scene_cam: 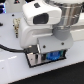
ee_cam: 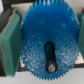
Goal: Insert the blue gear onto the right peg, followed by the red gear
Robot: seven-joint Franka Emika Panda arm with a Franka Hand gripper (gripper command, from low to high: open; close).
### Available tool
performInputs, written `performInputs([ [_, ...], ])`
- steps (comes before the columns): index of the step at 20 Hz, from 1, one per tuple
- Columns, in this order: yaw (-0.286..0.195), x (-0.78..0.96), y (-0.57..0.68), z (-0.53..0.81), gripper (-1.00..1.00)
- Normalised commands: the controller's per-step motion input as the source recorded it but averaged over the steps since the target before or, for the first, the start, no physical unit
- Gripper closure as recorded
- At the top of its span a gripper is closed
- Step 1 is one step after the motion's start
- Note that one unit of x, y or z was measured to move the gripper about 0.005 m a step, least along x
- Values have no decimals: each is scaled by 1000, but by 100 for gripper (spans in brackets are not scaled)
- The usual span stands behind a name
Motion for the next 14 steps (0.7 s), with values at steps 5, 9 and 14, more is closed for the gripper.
performInputs([
  [5,0,-139,136,398,-100],
  [9,0,-221,121,528,-100],
  [14,0,-450,169,265,-100],
])
